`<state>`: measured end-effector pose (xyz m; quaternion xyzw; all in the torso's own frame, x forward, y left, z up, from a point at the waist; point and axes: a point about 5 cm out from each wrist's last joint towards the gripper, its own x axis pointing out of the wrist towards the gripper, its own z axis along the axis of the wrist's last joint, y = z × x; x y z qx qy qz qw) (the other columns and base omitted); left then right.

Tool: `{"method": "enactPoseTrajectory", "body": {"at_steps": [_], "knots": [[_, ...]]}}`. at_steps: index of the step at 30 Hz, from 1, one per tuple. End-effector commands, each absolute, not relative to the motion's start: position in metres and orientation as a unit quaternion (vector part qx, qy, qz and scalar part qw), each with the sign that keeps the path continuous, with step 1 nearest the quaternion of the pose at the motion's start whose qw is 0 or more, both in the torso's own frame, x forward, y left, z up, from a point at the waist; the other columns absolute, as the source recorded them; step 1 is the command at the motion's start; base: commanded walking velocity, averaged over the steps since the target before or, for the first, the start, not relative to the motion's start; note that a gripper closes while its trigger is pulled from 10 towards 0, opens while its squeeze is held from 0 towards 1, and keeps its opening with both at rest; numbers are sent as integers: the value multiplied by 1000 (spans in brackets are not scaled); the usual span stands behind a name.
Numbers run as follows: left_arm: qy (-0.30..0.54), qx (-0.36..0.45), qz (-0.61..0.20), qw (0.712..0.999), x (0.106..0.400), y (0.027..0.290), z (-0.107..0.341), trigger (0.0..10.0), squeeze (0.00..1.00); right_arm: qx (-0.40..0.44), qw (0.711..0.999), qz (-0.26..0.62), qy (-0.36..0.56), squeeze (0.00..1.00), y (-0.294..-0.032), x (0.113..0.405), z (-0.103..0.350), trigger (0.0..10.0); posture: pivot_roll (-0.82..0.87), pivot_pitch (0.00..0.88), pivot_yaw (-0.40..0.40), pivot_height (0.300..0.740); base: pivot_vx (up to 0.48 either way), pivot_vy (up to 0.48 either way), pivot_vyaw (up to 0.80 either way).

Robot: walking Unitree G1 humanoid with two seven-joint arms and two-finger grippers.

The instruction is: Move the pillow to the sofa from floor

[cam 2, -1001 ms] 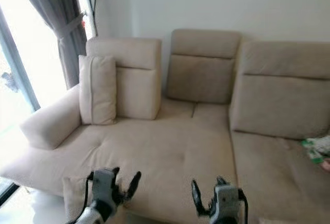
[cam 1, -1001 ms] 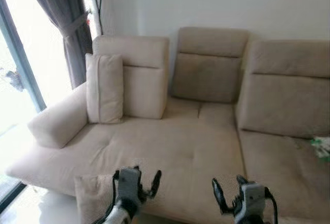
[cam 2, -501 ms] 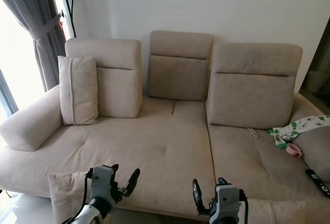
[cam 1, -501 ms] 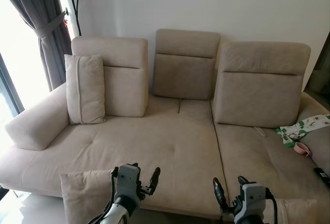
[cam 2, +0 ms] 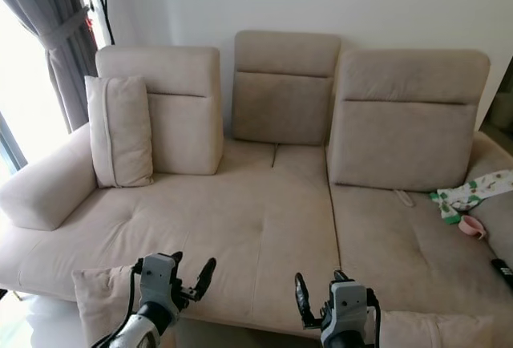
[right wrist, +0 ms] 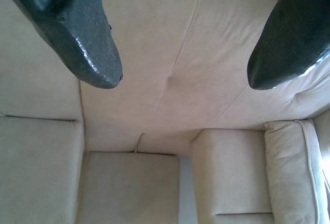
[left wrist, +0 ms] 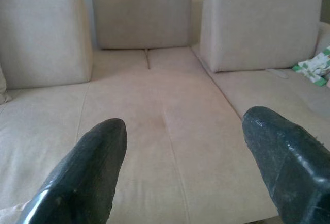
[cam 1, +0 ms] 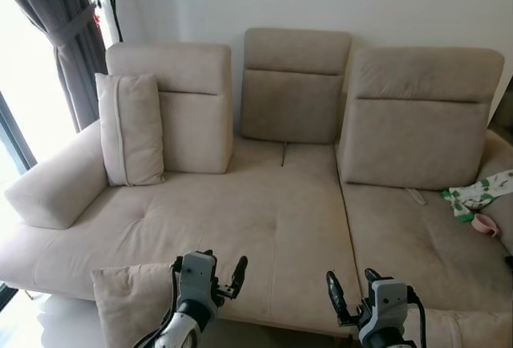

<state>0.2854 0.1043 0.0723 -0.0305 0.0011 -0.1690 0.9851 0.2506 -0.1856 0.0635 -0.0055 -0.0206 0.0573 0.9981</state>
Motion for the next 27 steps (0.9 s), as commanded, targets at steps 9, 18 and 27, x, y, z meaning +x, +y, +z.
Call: {"method": "enactPoseTrajectory", "body": {"at_steps": [9,18,27], "knots": [[18,-29,-167,985,282,107,66,10000,0,-1,998,58,-13,0,-182,248,59,10000,123,0,25,740,0,331,0],[18,-27,-167,985,282,107,66,10000,0,-1,998,59,-12,0,-183,249,57,10000,123,0,27,740,0,328,0],[18,-26,-169,985,282,106,66,10000,0,-1,998,60,-13,0,-182,249,57,10000,122,0,29,740,0,375,0]]}}
